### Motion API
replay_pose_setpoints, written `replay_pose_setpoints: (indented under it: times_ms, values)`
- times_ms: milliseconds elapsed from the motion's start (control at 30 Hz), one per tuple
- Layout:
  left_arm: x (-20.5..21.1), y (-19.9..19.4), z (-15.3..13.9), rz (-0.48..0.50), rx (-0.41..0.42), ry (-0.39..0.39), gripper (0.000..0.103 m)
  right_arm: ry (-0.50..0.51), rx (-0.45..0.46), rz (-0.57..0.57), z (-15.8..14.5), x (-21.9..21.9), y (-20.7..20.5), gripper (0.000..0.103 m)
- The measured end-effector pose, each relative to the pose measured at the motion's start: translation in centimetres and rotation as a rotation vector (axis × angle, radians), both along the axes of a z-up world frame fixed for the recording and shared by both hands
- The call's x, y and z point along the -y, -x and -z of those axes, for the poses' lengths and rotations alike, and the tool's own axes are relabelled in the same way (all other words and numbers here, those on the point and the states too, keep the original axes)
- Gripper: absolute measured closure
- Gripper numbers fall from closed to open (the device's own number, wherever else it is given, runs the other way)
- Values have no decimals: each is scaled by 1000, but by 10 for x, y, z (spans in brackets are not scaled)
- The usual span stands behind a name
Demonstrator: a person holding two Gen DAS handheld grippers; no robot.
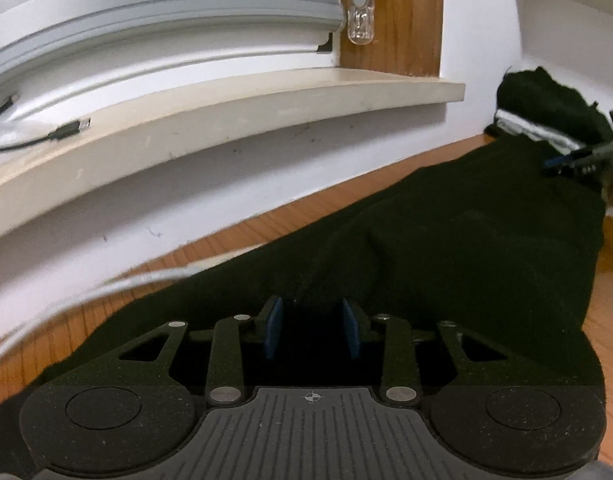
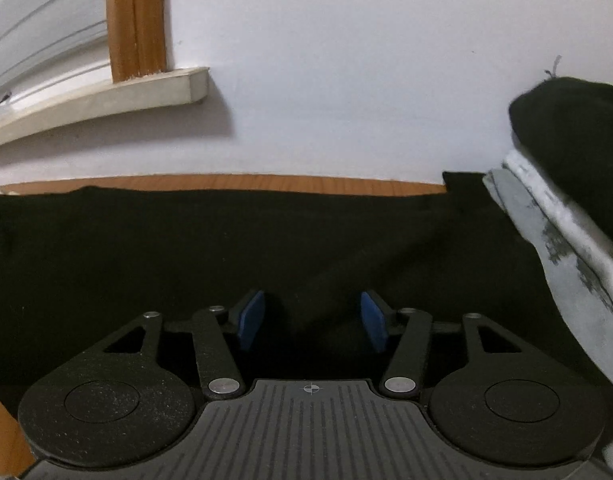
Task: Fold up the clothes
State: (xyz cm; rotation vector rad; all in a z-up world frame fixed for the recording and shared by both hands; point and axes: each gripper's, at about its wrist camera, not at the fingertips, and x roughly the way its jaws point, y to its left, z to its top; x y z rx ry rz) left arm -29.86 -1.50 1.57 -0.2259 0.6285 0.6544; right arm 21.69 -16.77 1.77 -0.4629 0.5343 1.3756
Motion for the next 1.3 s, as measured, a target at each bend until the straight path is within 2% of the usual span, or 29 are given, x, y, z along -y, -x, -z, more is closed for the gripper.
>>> replay_pose_setpoints:
  times_ms: [200,333,400,467,667,767,867,1033,1100,1167,1300]
  values:
    - [26,14,-1,39,16,17,67,1,1,7,1,32,7,48]
    - [36,25,-9,20,1,1,67,-21,6,16,3,38,8,48]
    - [38,37,-19,0,-15,-28,62,-23,11,22,3,37,9,46]
    - [41,51,-26,-32,-61,-78,45,-24,5,24,2,37,8,46]
    - [35,89,-27,-59,-172,-81,42,-24,6,35,2,37,9,44]
    - [29,105,-28,-88,-194,-92,35,-23,9,40,2,37,10,42]
    - [18,121,-30,-144,-178,-96,35,-23,8,43,2,36,10,42]
    - [-2,134,-27,-166,-151,-45,36,-23,6,46,2,36,9,40]
    - [-7,136,-24,-139,-140,0,42,-23,5,48,3,36,9,40]
    - [-8,139,-24,-113,-120,35,57,-22,4,49,3,36,9,40]
    - [-4,141,-22,-89,-123,53,60,-22,2,51,3,36,8,40]
